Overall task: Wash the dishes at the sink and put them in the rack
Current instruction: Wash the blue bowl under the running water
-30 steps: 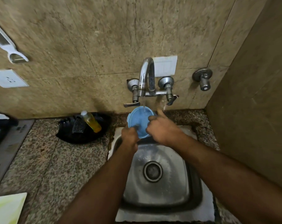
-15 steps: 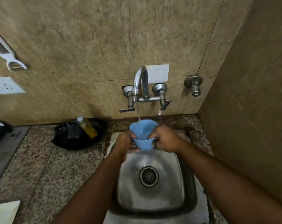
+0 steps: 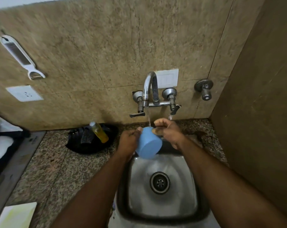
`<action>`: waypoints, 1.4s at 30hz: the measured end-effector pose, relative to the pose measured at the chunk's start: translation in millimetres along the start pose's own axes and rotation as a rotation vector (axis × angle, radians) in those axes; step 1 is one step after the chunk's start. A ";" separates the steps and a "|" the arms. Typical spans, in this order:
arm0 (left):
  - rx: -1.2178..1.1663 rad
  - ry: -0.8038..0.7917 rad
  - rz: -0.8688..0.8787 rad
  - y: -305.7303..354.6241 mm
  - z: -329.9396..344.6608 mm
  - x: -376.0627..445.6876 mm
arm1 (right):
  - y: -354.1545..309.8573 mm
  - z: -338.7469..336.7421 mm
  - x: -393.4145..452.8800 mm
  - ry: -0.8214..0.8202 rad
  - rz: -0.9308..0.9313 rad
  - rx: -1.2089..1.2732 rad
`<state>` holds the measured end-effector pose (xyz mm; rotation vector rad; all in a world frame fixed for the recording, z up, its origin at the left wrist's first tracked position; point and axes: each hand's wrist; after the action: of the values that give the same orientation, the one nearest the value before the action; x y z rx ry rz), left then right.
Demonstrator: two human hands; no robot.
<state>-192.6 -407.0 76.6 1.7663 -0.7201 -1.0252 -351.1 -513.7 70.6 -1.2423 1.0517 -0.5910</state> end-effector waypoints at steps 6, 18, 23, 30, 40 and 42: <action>-0.137 0.022 -0.096 13.2 23.7 -0.1 | 11.6 33.5 -16.6 0.279 -0.438 -0.646; -0.533 -0.067 -0.415 41.2 32.4 -1.7 | -3.7 43.1 -21.8 0.281 -0.546 -1.204; -0.651 -0.065 -0.465 49.4 28.8 -0.7 | -1.0 51.0 -31.2 0.325 -0.787 -1.218; -0.330 0.155 -0.140 47.0 44.4 -14.8 | -24.6 47.1 -11.5 0.178 -0.388 -0.860; -0.625 -0.049 -0.446 66.7 15.6 -2.1 | -15.0 57.4 -42.3 0.195 -0.749 -1.121; -0.524 0.034 -0.426 65.8 21.7 3.0 | -12.0 57.7 -42.7 0.209 -0.750 -1.049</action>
<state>-212.2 -444.3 131.7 1.4881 -0.0262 -1.3188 -316.7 -454.0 94.0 -2.6011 1.0755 -0.7635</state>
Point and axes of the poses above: each hand's wrist, its own x-axis towards the middle knuckle, its own z-axis out of the palm, y = z × x, and after that the axes turned 2 degrees about -z, right-handed
